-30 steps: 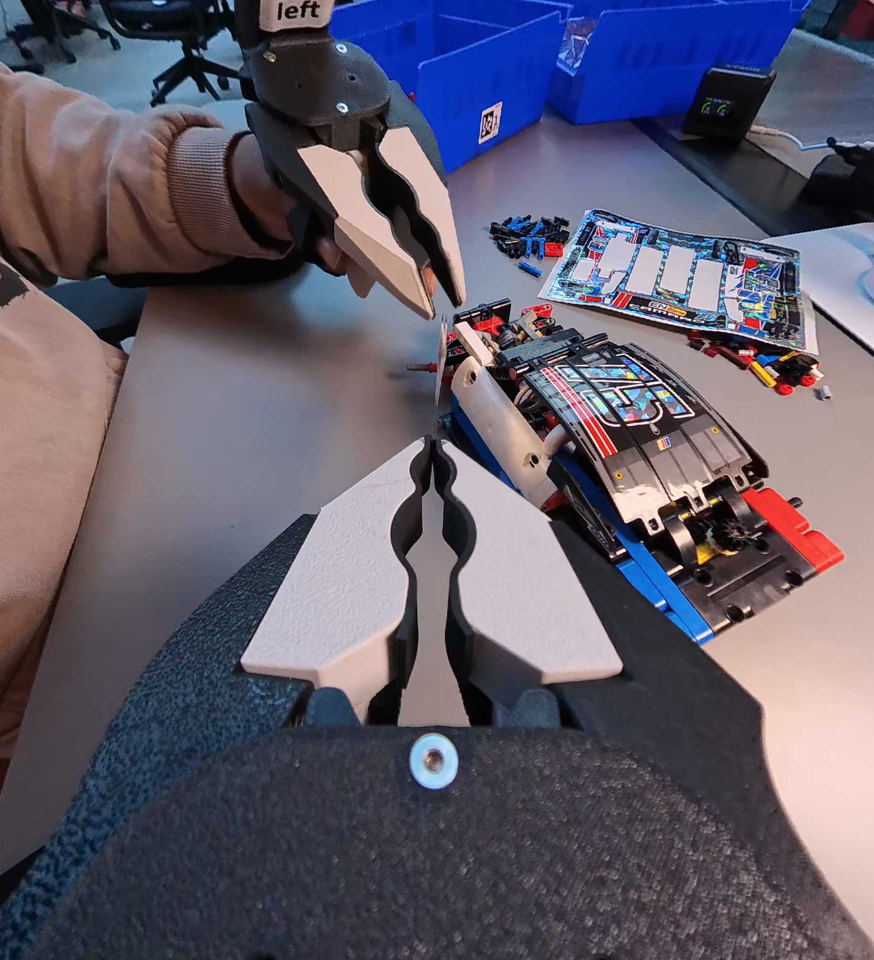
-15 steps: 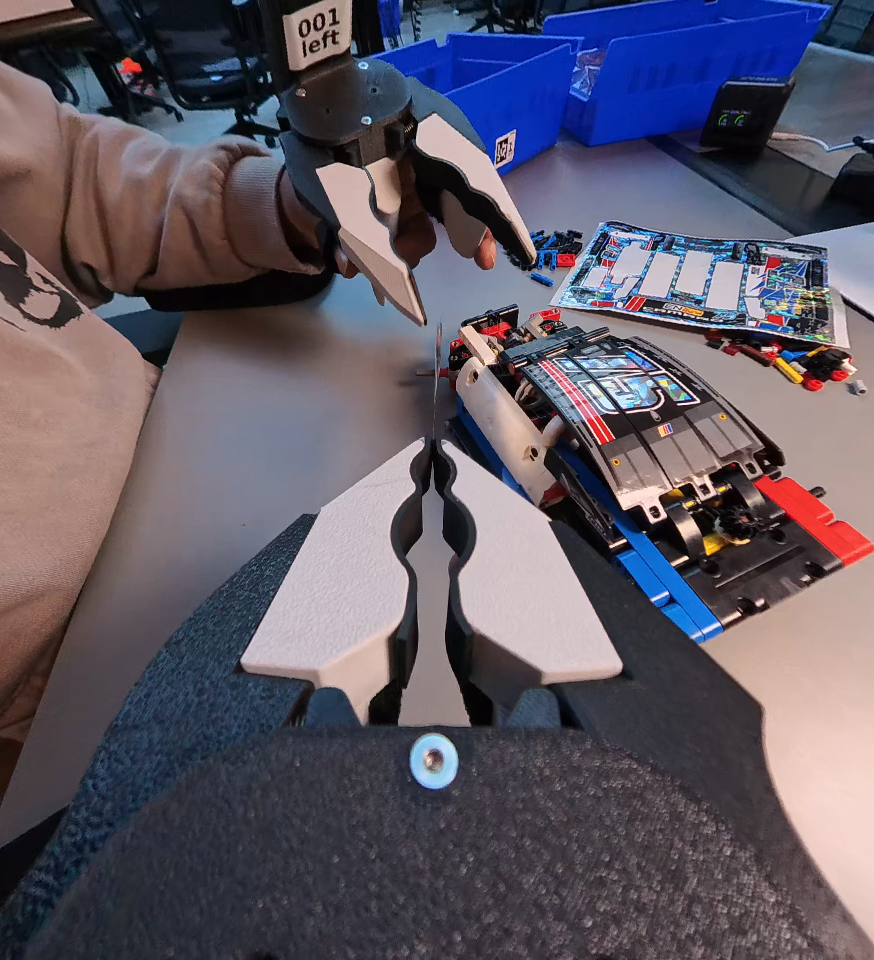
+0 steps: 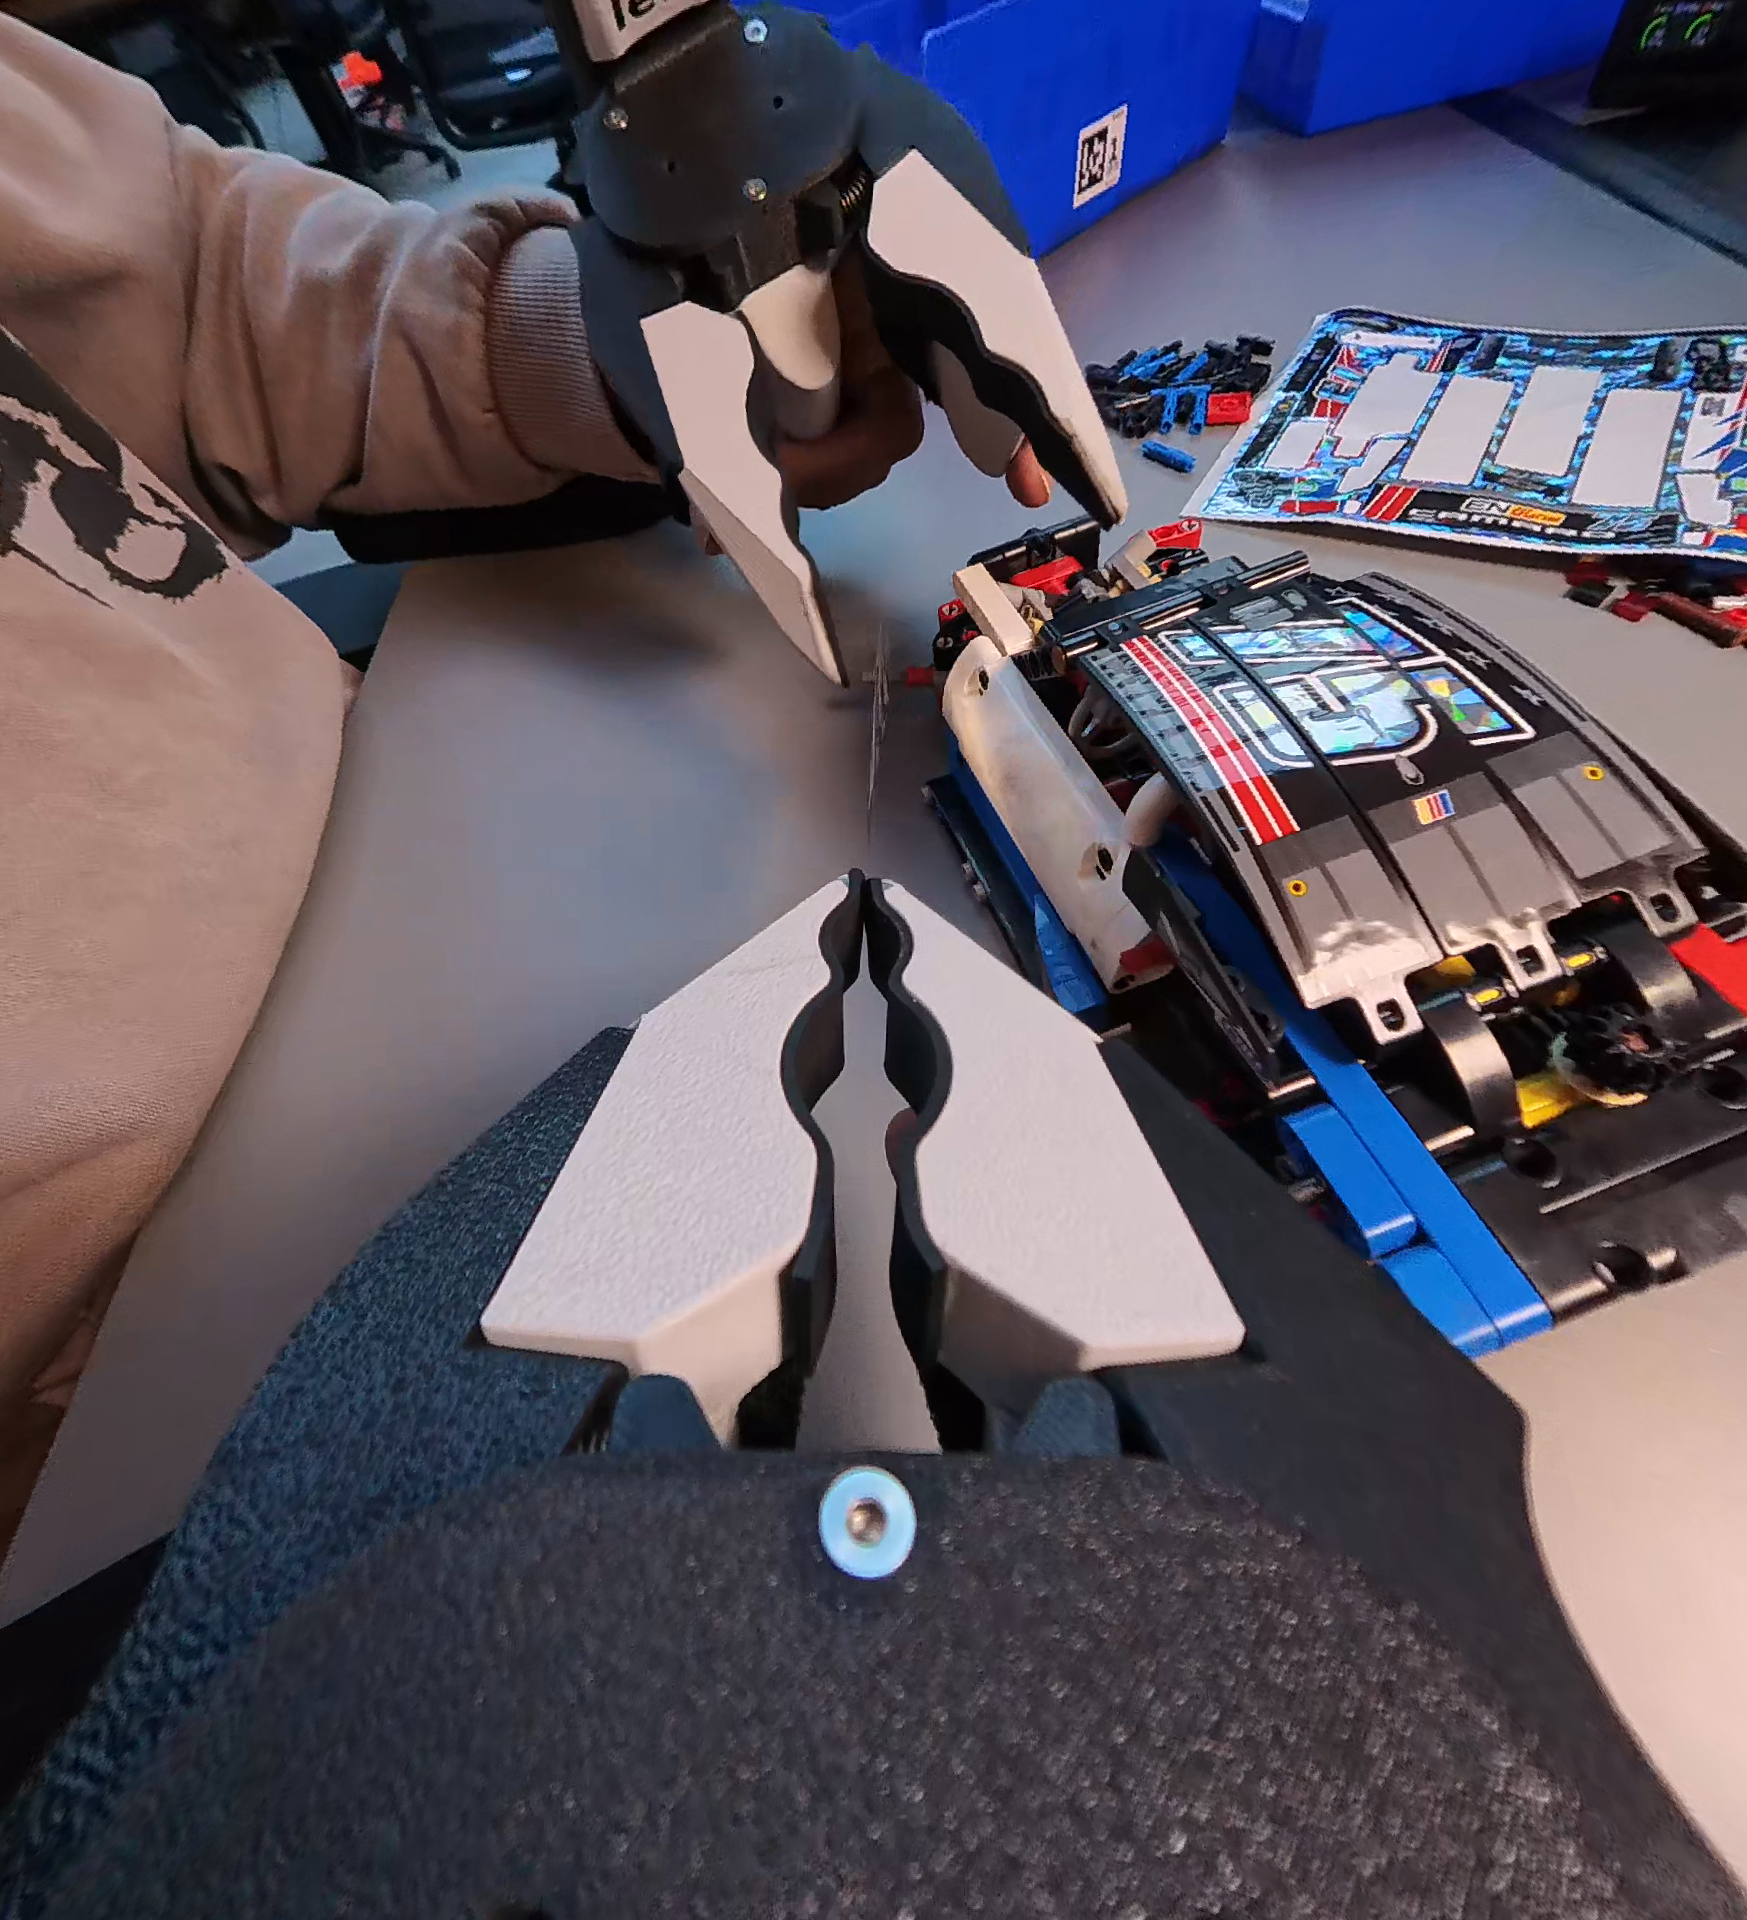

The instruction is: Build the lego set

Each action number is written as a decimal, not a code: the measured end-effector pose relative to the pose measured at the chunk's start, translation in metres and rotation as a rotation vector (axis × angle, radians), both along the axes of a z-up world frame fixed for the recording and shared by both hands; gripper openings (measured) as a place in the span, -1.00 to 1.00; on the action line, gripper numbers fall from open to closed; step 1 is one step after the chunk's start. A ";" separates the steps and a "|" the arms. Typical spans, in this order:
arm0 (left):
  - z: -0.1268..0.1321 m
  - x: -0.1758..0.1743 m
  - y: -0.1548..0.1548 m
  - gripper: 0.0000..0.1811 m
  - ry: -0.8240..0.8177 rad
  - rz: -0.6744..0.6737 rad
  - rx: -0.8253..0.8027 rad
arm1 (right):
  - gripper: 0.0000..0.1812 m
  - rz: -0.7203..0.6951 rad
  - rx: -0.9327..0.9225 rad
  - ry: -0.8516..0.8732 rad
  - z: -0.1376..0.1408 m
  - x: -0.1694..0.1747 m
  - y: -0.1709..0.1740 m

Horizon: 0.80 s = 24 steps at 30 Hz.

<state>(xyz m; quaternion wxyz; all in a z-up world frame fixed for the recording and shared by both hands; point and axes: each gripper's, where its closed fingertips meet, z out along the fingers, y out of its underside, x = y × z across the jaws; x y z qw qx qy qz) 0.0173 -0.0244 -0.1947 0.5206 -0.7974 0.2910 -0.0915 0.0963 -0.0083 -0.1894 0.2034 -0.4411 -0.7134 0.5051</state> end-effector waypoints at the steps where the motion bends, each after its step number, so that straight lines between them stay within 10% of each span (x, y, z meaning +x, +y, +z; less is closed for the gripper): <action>1: -0.002 0.000 0.000 -0.21 0.008 0.002 -0.004 | -1.00 -0.001 0.006 -0.009 -0.002 -0.002 0.001; 24: -0.013 -0.002 0.006 -0.35 0.079 0.055 -0.006 | -1.00 -0.081 0.015 -0.123 -0.017 -0.015 0.018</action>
